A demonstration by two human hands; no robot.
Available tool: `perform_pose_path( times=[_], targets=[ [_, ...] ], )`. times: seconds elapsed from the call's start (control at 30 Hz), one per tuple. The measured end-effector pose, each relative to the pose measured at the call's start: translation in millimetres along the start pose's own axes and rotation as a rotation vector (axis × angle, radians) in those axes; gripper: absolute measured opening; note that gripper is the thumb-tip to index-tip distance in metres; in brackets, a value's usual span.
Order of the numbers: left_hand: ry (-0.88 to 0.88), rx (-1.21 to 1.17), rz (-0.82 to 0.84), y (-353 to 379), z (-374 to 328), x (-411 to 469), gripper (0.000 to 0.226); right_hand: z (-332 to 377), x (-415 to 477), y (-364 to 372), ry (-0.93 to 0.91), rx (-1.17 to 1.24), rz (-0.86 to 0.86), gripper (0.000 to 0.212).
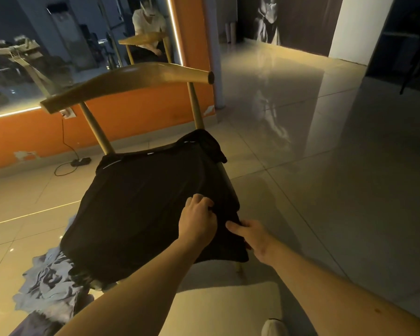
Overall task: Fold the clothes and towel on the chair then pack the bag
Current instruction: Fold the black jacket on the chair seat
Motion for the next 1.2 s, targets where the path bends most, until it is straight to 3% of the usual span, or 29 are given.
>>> perform_pose_path(
  times=[0.2,0.3,0.47,0.57,0.67,0.83,0.97,1.1,1.2],
  targets=[
    [0.023,0.038,0.019,2.3,9.9,-4.3,0.037,27.3,-8.7,-27.0,-0.195,0.128,-0.118,0.044],
    [0.019,0.058,0.009,1.7,12.3,-6.0,0.037,35.4,-18.4,-35.2,-0.298,-0.074,-0.18,0.046],
    [-0.004,0.092,0.029,-0.4,20.5,-11.2,0.039,6.0,-9.9,-58.1,-0.154,-0.577,-0.293,0.015],
    [-0.049,0.084,0.029,-6.1,34.2,-17.5,0.036,19.3,-13.0,-50.4,-0.202,-0.645,-0.384,0.005],
    [-0.103,0.099,0.042,-16.3,62.5,-26.7,0.033,41.3,-24.0,-10.5,-0.345,-0.611,-0.408,0.007],
    [-0.265,0.083,0.073,-43.8,152.6,-46.1,0.029,53.7,-16.5,91.5,-0.453,-0.654,-0.247,0.01],
    [-0.477,-0.01,0.0,-71.8,239.9,-74.6,0.009,62.7,8.8,183.9,-0.488,-0.775,-0.159,0.01],
    [-0.774,-0.236,-0.119,-75.7,329.8,-110.9,0.011,59.3,49.8,275.8,-0.477,-0.871,-0.053,0.007],
    [-0.873,-0.487,-0.154,-60.6,364.2,-126.7,0.02,49.3,78.9,343.2,-0.472,-0.968,0.071,0.012]
  ],
)
Point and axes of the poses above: each hand's wrist, its own x-axis towards the middle knuckle, its own y-axis out of the palm, z = x × y, the point moved 9 cm from there along x, towards the middle knuckle, and after that the axes turned 14 degrees about x, right-handed, at the moved point
